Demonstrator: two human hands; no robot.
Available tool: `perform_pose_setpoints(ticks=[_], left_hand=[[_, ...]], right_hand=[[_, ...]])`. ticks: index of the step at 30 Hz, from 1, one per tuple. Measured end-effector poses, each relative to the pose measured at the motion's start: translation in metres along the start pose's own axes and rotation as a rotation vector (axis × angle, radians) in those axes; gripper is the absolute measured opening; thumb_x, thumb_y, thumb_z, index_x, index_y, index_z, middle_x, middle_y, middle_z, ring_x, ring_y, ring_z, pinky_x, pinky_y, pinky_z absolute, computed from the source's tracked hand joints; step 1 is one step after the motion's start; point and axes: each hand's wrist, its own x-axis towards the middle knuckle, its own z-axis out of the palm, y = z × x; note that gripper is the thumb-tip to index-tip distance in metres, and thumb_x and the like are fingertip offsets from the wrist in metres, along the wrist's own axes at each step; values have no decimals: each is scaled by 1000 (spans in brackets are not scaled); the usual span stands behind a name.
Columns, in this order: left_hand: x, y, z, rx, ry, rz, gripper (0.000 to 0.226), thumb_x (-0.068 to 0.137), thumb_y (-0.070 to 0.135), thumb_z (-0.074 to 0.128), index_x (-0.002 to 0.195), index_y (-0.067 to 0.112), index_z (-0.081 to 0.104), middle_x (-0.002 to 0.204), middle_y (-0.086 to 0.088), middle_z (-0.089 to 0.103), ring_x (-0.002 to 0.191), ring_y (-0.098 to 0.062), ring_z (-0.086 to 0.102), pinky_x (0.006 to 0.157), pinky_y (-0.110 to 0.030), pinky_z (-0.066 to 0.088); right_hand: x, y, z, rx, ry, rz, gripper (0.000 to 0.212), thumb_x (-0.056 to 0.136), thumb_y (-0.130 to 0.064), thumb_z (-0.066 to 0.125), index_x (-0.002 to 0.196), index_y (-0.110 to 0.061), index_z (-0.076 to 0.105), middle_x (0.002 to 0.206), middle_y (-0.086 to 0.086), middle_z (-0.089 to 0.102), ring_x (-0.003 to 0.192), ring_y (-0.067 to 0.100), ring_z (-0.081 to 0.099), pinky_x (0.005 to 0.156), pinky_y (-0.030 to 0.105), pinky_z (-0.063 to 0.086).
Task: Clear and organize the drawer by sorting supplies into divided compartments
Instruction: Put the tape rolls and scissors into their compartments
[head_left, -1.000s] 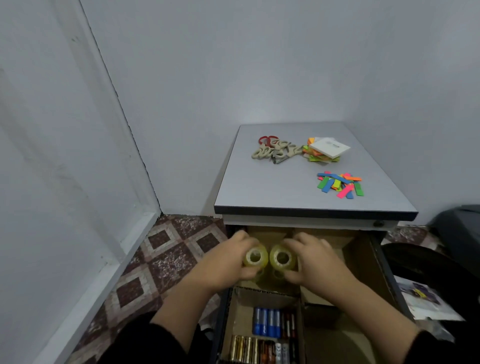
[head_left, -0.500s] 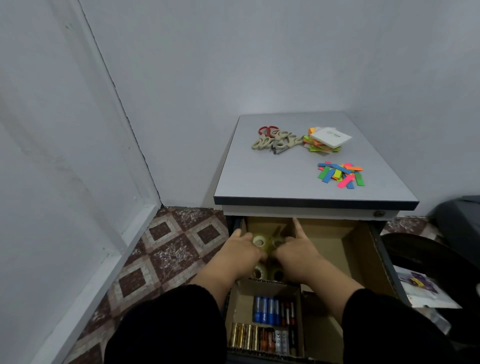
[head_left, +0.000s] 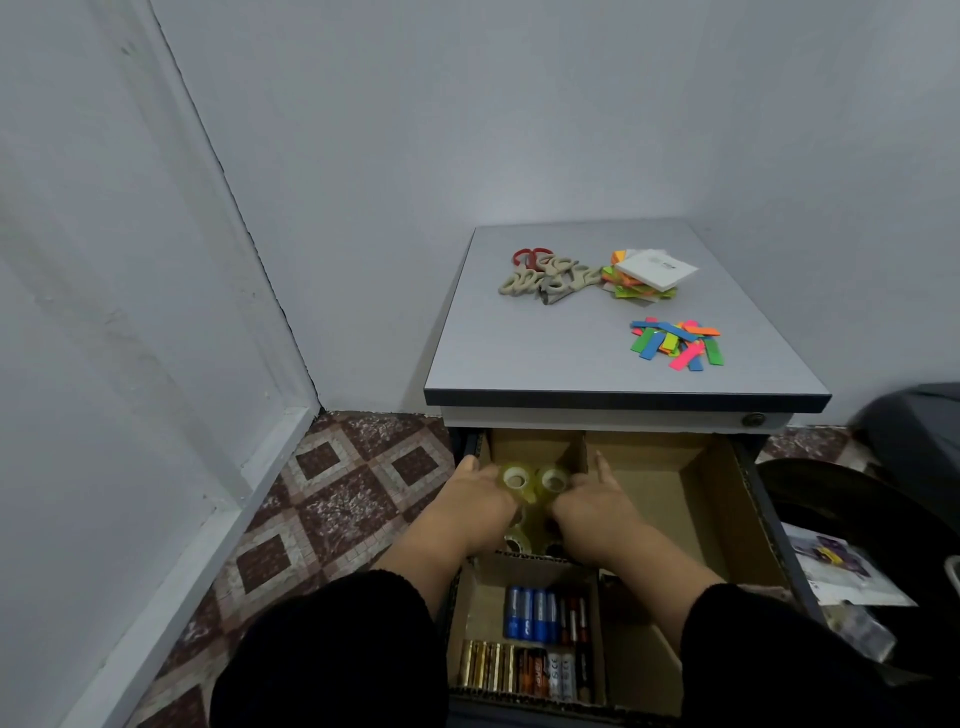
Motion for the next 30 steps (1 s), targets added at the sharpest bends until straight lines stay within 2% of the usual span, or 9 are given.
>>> perform_pose_setpoints(ticks=[7, 10, 12, 14, 16, 19, 22, 25, 30], left_hand=[[-6, -2, 3, -49, 85, 0, 24, 91, 32, 54, 109, 20, 66, 110, -2, 60, 111, -21, 41, 96, -39, 25], [-13, -8, 2, -224, 361, 45, 26, 94, 38, 46, 104, 23, 65, 103, 6, 63, 100, -13, 49, 91, -34, 38], [-16, -15, -5, -336, 634, 38, 21, 93, 35, 48, 93, 25, 66, 89, 10, 64, 84, -7, 53, 77, -28, 48], [-11, -25, -18, -448, 877, -31, 18, 92, 30, 50, 88, 21, 66, 81, 10, 62, 76, -5, 52, 68, -21, 46], [0, -36, -38, -559, 966, -145, 15, 94, 25, 52, 92, 18, 65, 85, 8, 61, 81, -7, 52, 70, -21, 45], [29, -56, -61, -832, 816, -384, 26, 97, 30, 49, 120, 20, 58, 116, 5, 58, 110, -9, 49, 93, -28, 45], [59, -73, -77, -975, 582, -443, 47, 96, 34, 49, 140, 20, 40, 142, -1, 42, 130, -17, 39, 107, -34, 35], [83, -87, -88, -1072, 511, -436, 50, 98, 34, 47, 144, 20, 34, 148, -3, 35, 135, -20, 34, 110, -37, 32], [121, -101, -88, -993, 586, -417, 44, 99, 28, 44, 142, 17, 41, 145, -3, 41, 133, -19, 38, 111, -38, 33]], right_hand=[[-10, -1, 7, 88, 170, -9, 29, 93, -24, 53, 121, -25, 60, 131, -2, 56, 133, 16, 39, 115, 51, -12], [-21, 8, 14, 164, 446, -15, 28, 86, -29, 59, 114, -29, 65, 120, -6, 63, 120, 15, 54, 115, 46, 7], [-24, 16, 12, 232, 671, -28, 26, 79, -28, 64, 105, -25, 69, 110, -5, 66, 109, 16, 60, 111, 44, 27], [-20, 21, -2, 349, 851, -47, 25, 81, -22, 64, 105, -18, 70, 110, 0, 65, 108, 17, 58, 104, 40, 42], [-9, 24, -30, 426, 931, -22, 26, 84, -18, 62, 109, -14, 68, 114, 3, 62, 110, 16, 55, 97, 30, 46], [20, 27, -72, 602, 795, 147, 40, 93, -20, 56, 133, -20, 51, 139, 0, 42, 129, 12, 40, 101, 21, 35], [56, 36, -97, 810, 609, 320, 59, 95, -22, 54, 147, -20, 27, 153, 2, 18, 138, 19, 31, 107, 29, 34], [90, 50, -110, 884, 542, 389, 68, 93, -29, 57, 149, -16, 21, 153, 7, 16, 137, 26, 31, 106, 35, 34], [131, 63, -106, 803, 606, 368, 70, 90, -39, 54, 149, -15, 24, 156, 11, 12, 144, 26, 17, 114, 40, 24]])
